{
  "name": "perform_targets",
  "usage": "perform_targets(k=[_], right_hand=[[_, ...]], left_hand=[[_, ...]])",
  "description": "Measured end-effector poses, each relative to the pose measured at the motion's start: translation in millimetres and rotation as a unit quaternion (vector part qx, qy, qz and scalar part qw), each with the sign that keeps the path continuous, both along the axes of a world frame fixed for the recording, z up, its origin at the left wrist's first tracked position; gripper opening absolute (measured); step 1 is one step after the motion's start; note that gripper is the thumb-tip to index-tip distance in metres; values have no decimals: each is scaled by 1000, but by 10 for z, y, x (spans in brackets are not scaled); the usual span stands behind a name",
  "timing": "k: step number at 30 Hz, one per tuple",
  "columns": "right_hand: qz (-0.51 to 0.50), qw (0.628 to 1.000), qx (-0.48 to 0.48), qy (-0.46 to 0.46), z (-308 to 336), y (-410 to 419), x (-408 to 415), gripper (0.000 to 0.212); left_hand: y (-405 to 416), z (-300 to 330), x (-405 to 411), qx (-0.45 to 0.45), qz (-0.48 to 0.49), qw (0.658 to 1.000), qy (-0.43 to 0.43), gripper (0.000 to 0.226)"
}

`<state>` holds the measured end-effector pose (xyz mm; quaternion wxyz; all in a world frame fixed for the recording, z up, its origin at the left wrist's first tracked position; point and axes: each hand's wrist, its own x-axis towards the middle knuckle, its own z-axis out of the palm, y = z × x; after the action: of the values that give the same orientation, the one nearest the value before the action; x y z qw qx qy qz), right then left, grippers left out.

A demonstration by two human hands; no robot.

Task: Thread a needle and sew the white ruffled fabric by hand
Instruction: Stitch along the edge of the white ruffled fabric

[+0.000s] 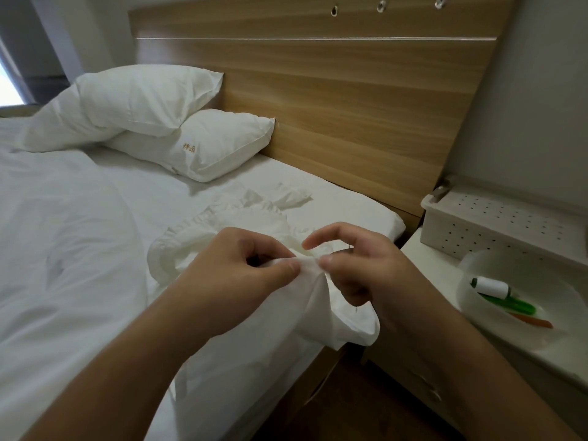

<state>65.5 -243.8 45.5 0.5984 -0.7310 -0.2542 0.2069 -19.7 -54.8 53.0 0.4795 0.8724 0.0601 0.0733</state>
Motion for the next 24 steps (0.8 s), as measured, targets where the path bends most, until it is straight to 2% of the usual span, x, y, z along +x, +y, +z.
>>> perform_targets(k=[2, 4, 8, 11, 15, 18, 24], right_hand=[[-6, 991, -12, 137, 54, 28, 62, 38], [-9, 985, 24, 169, 64, 25, 73, 50], [-37, 996, 60, 56, 5, -59, 3, 43], [-17, 997, 72, 15, 22, -72, -41, 36], [-22, 997, 55, -40, 47, -77, -96, 10], [-30, 995, 22, -96, 13, -80, -119, 12], [-40, 992, -1, -122, -56, -39, -114, 11]], left_hand=[[3, 0, -6, -6, 15, 1000, 3, 13], [4, -1, -10, -11, 21, 1000, 3, 13], [-2, 6, -16, -18, 24, 1000, -5, 12], [-16, 12, -13, -19, 25, 999, -12, 12], [-19, 6, -9, -29, 23, 999, -18, 13], [-22, 12, -12, -34, 18, 999, -17, 13], [-33, 28, -35, -34, 7, 999, -25, 14]])
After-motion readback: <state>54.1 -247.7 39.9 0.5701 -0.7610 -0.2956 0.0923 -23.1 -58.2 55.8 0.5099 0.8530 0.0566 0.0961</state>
